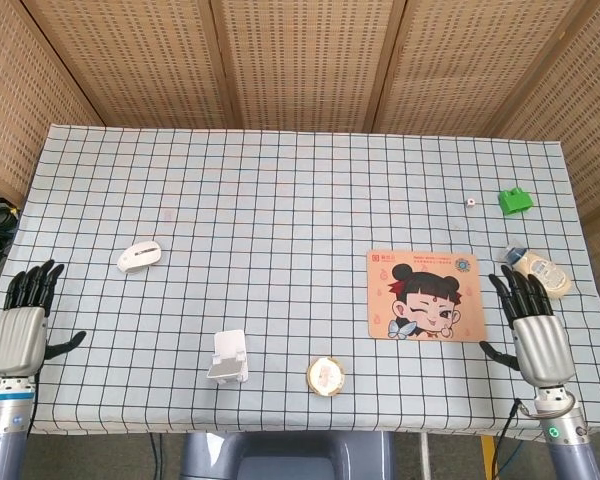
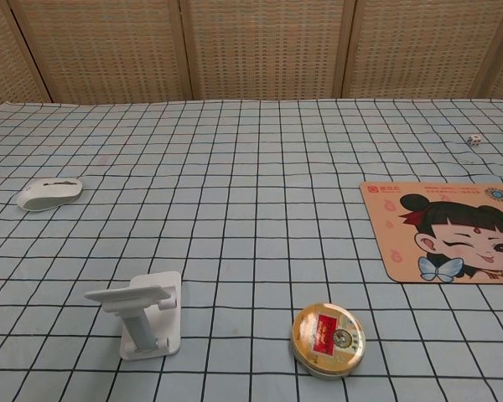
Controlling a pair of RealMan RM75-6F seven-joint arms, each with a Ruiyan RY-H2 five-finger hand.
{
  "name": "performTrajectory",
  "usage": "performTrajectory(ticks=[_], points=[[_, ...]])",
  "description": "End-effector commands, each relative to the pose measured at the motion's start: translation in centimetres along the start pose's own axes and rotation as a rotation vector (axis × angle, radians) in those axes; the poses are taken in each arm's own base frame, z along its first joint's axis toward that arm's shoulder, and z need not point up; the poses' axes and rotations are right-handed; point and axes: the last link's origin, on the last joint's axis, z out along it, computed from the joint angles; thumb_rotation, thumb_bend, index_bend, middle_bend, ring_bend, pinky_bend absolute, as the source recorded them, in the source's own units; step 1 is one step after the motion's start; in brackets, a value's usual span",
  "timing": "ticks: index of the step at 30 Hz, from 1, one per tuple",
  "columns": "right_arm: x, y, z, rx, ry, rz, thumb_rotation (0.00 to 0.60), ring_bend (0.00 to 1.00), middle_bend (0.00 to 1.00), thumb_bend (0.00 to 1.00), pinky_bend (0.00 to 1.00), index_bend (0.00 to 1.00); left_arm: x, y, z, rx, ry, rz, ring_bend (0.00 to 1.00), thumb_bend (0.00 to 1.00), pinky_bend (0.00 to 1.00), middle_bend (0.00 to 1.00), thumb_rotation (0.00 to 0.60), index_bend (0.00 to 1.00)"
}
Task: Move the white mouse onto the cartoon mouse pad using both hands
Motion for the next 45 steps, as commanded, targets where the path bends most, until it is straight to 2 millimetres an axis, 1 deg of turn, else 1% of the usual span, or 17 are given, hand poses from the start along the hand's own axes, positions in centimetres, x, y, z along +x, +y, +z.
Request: performTrajectory(ticks=[1, 4, 7, 8, 10, 15, 19, 23, 25, 27, 31, 39, 45], points=[[0.3, 0.1, 0.0, 0.0, 0.004, 0.009, 0.6, 0.0, 0.0, 0.13, 0.0, 0.05, -0.2, 0.2, 0.6, 0.013, 0.0, 0.001, 0.0, 0.06, 0.0, 0.0, 0.6, 0.04], [0.5, 0.1, 0.0, 0.005, 0.009, 0.017, 0.6, 0.0, 0.0, 0.13, 0.0, 0.05, 0.1, 0.6, 2.2, 0.03, 0.012, 0.023, 0.0, 0.06, 0.03, 0.0, 0.6, 0.09], [0.7, 0.1, 0.0, 0.006, 0.008, 0.026, 0.6, 0.0, 0.0, 0.13, 0.0, 0.05, 0.8, 1.1, 4.4, 0.058, 0.035, 0.035, 0.0, 0.07, 0.07, 0.0, 0.6, 0.15], [0.7, 0.2, 0.0, 0.006, 0.008, 0.027, 0.6, 0.0, 0.0, 0.13, 0.0, 0.05, 0.8, 1.2, 4.7, 0.064, 0.034, 0.038, 0.0, 0.07, 0.1, 0.0, 0.6, 0.16], [0.7, 0.3, 0.0, 0.002, 0.006, 0.034, 0.6, 0.0, 0.0, 0.13, 0.0, 0.05, 1.1, 1.6, 6.3, 0.081, 0.026, 0.064, 0.0, 0.07, 0.11, 0.0, 0.6, 0.16], [0.8, 0.5, 0.1, -0.005, -0.001, 0.046, 0.6, 0.0, 0.0, 0.13, 0.0, 0.05, 0.6, 2.3, 9.8, 0.117, -0.043, 0.122, 0.01, 0.07, 0.14, 0.0, 0.6, 0.18], [1.0, 0.8, 0.3, -0.015, -0.003, 0.057, 0.6, 0.0, 0.0, 0.13, 0.0, 0.05, -0.1, 2.6, 11.9, 0.148, -0.102, 0.155, 0.04, 0.07, 0.17, 0.03, 0.6, 0.2], [1.1, 1.1, 0.4, -0.026, -0.005, 0.068, 0.6, 0.0, 0.0, 0.13, 0.0, 0.05, -1.1, 2.8, 13.5, 0.182, -0.159, 0.168, 0.07, 0.07, 0.2, 0.07, 0.6, 0.24], [1.1, 1.3, 0.5, -0.028, -0.003, 0.072, 0.6, 0.0, 0.0, 0.13, 0.0, 0.05, -1.7, 2.8, 14.3, 0.199, -0.191, 0.169, 0.09, 0.11, 0.2, 0.08, 0.6, 0.26], [1.2, 1.3, 0.5, -0.029, -0.001, 0.076, 0.6, 0.0, 0.0, 0.13, 0.0, 0.05, -2.2, 2.8, 14.9, 0.211, -0.21, 0.171, 0.09, 0.14, 0.21, 0.09, 0.6, 0.26], [1.3, 1.5, 0.6, -0.03, 0.006, 0.086, 0.6, 0.0, 0.0, 0.13, 0.0, 0.05, -3.5, 3.0, 16.0, 0.226, -0.257, 0.176, 0.09, 0.14, 0.21, 0.09, 0.6, 0.25], [1.2, 1.7, 0.8, -0.034, 0.008, 0.09, 0.6, 0.0, 0.0, 0.13, 0.0, 0.06, -5.3, 3.9, 17.3, 0.227, -0.305, 0.174, 0.09, 0.14, 0.21, 0.09, 0.6, 0.25], [1.2, 1.9, 0.9, -0.035, 0.01, 0.089, 0.6, 0.0, 0.0, 0.13, 0.0, 0.06, -6.8, 4.9, 18.4, 0.221, -0.326, 0.176, 0.1, 0.14, 0.21, 0.1, 0.6, 0.28]])
